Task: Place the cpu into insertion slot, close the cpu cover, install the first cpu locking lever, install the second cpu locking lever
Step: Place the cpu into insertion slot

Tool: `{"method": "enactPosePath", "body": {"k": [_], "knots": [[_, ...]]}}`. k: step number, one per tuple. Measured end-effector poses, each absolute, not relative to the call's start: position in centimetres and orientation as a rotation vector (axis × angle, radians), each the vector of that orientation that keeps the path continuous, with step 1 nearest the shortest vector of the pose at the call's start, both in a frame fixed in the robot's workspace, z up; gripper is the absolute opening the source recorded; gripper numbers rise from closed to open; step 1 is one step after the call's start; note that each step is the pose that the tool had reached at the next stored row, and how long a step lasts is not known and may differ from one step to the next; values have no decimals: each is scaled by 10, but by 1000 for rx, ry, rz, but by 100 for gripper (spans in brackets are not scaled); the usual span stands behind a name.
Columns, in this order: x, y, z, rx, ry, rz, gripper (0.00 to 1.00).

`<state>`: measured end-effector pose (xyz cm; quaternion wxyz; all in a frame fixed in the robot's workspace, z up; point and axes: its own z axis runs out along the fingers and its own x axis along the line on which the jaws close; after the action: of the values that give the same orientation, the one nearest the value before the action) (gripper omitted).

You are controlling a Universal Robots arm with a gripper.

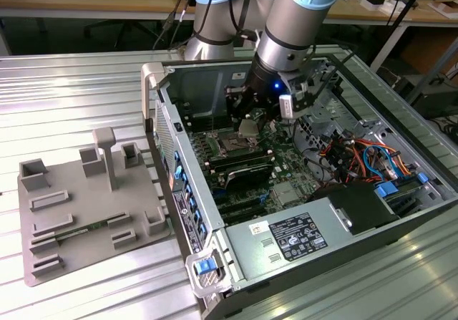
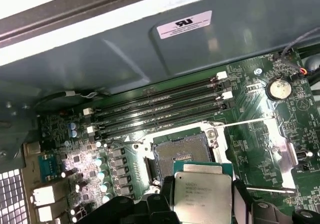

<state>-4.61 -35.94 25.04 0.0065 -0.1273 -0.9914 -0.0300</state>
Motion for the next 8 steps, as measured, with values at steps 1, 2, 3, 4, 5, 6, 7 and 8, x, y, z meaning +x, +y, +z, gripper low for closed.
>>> {"method": "enactPosePath", "body": {"k": [1,2,3,4,5,6,7,8], "knots": [[-46,-359,250,-410,-3100,-93,55],[-46,-359,250,-422,-3099,-93,55],[-46,-359,250,-442,-3097,-92,55],[-46,-359,250,-455,-3095,-92,55],[-46,-359,250,-467,-3094,-91,55],[-46,-359,250,-483,-3092,-91,55],[-46,-359,250,-509,-3088,-90,55],[-46,-359,250,-530,-3085,-90,55]]}}
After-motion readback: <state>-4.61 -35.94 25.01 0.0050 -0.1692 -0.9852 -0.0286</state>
